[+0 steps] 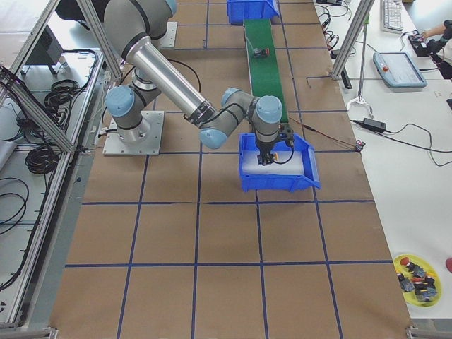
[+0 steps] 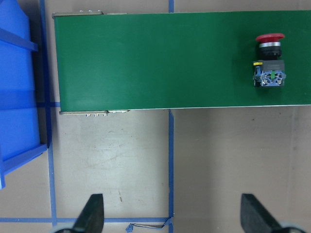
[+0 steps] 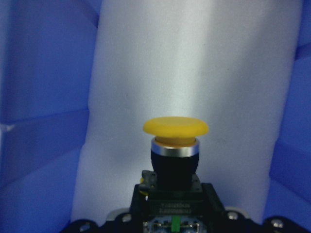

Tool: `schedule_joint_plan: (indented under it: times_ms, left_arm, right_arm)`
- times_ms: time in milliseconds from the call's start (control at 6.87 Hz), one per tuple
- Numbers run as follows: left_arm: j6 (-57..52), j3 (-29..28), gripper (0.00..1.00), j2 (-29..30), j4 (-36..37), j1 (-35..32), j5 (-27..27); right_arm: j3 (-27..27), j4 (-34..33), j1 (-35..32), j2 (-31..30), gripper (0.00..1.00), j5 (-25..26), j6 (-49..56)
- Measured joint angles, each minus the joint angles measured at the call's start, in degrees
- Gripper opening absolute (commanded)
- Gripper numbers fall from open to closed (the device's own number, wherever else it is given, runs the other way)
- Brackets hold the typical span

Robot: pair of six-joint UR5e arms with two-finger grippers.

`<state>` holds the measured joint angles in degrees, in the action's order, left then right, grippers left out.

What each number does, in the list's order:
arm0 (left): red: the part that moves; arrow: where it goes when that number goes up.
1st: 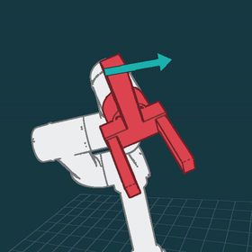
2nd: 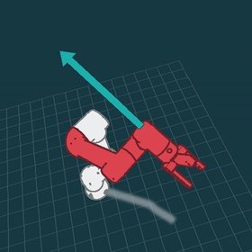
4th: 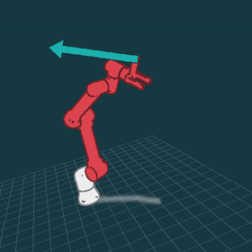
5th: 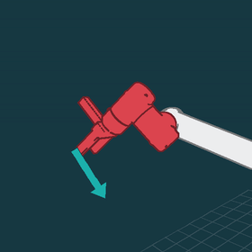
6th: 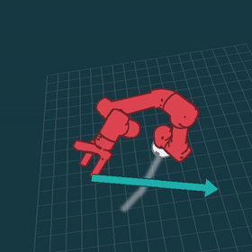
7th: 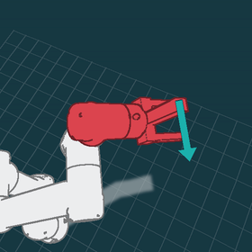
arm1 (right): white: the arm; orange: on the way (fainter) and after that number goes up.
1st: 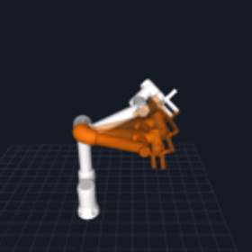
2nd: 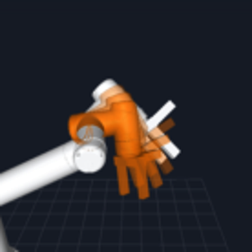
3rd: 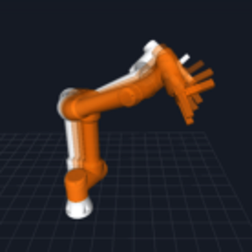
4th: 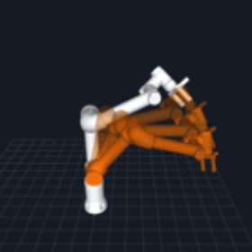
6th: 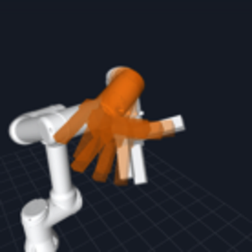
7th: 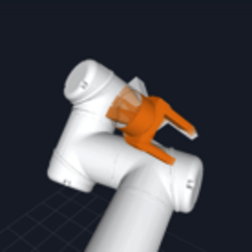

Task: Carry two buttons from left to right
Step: 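Lower and release the yellow button in the bin with the right gripper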

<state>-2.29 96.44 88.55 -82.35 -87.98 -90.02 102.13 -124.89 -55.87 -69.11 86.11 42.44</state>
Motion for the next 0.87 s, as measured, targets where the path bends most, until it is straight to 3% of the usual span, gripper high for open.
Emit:
schedule_joint_plan:
  times_ms: [146, 291, 437, 873]
  left_arm:
    - [0.02, 0.00, 1.00, -0.02, 0.00, 0.00, 0.01]
    - [0.06, -0.04, 1.00, -0.02, 0.00, 0.00, 0.02]
    - [0.08, -0.08, 1.00, 0.01, 0.00, 0.00, 0.02]
    - [0.15, -0.11, 1.00, 0.04, 0.00, 0.00, 0.02]
  right_arm:
    - [0.21, -0.03, 0.03, 0.61, 0.14, 0.85, -0.05]
    - [0.35, -0.02, 0.05, 1.05, 0.52, 2.05, -0.06]
    - [0.46, -0.01, 0.08, 1.37, 0.73, 2.55, -0.12]
    - [0.10, 0.00, 0.14, 1.49, 0.76, 2.29, -0.90]
